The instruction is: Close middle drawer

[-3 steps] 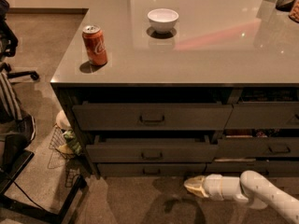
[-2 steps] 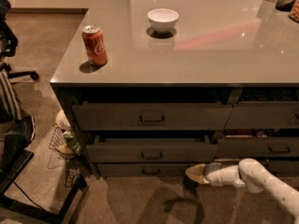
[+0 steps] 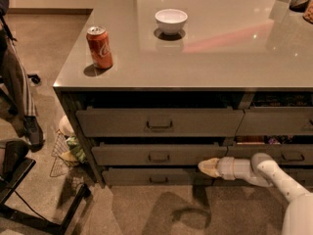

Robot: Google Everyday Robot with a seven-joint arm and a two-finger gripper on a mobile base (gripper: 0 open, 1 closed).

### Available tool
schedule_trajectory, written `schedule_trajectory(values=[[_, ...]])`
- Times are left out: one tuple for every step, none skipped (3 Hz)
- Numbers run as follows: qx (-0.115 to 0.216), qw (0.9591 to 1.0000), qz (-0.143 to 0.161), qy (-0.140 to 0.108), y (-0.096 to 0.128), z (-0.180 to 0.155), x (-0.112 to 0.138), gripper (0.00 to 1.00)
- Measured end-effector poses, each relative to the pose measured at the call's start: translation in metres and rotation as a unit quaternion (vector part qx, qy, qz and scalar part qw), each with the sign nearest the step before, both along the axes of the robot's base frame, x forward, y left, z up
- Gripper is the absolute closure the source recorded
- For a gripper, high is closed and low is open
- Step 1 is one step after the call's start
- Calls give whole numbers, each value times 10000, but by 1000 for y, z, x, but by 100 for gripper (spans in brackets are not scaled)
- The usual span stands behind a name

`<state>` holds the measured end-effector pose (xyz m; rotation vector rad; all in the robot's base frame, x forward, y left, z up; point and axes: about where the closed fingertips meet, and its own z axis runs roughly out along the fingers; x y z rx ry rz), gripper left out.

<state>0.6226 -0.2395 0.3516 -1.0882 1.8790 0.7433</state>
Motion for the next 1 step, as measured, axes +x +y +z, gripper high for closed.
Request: schedule_trajectory(values=[[0, 10000, 0, 0, 0, 0, 0, 100]])
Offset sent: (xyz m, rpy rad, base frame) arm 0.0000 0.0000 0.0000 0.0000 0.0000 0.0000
